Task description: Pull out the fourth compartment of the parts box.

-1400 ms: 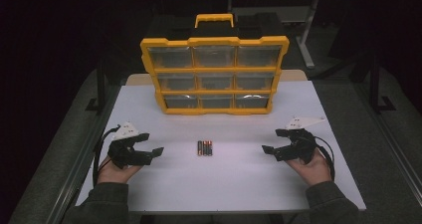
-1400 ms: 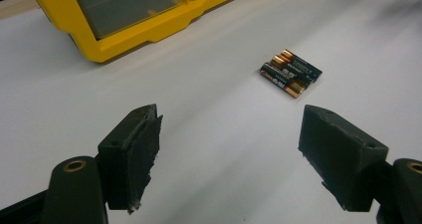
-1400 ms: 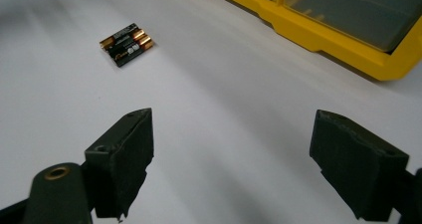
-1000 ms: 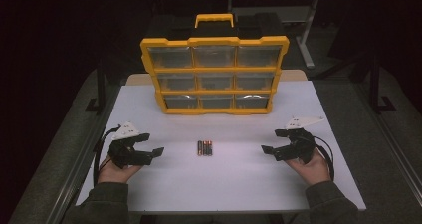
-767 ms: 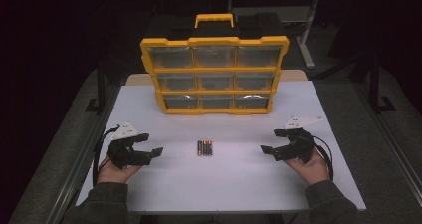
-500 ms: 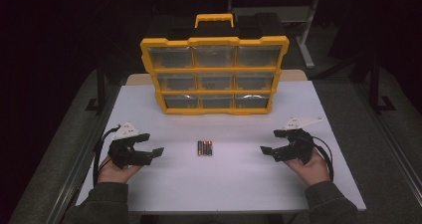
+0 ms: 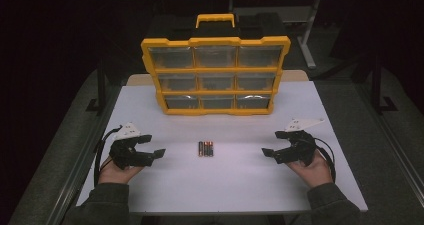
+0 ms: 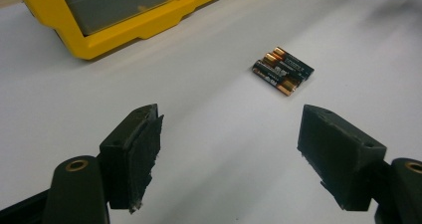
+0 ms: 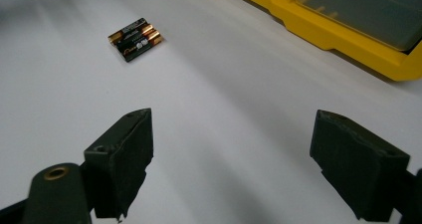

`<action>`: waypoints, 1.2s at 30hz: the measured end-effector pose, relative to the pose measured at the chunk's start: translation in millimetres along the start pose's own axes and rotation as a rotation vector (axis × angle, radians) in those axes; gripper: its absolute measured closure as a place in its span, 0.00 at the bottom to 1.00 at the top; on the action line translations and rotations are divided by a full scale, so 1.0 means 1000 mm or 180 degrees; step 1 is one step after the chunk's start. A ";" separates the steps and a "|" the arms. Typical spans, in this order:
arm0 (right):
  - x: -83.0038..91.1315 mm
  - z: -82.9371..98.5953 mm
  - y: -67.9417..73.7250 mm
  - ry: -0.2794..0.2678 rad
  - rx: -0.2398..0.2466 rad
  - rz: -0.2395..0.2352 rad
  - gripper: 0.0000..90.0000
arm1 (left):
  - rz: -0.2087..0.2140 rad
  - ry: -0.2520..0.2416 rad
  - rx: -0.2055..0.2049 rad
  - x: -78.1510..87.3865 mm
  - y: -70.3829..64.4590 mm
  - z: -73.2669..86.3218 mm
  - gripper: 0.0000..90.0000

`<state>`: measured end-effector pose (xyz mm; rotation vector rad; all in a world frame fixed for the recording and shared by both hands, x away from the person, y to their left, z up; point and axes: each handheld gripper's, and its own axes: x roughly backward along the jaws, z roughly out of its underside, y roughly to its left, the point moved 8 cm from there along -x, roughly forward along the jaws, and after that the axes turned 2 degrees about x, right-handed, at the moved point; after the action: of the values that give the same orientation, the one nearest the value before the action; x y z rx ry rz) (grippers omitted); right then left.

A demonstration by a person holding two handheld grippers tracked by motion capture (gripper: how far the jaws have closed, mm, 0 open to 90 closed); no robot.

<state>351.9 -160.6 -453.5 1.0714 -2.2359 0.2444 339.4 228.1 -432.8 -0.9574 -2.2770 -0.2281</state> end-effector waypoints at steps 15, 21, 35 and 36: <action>-0.005 0.003 -0.001 0.0073 0.0016 0.0018 0.18 | 0.0209 -0.0095 0.0165 -0.002 0.000 -0.010 0.30; -0.005 0.002 0.001 0.0092 0.0043 0.0026 0.18 | 0.0397 -0.0157 0.0349 -0.002 0.005 -0.018 0.33; 0.002 -0.005 0.000 0.0003 0.0043 -0.0012 0.18 | 0.0674 -0.0341 0.0817 -0.014 0.021 -0.063 0.38; 0.002 -0.005 0.000 -0.0003 0.0059 -0.0022 0.19 | 0.0683 -0.0371 0.0880 -0.016 0.023 -0.068 0.38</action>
<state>353.4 -159.4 -447.9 1.0892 -2.2344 0.2622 397.2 209.5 -392.3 -1.0785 -2.2128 0.2347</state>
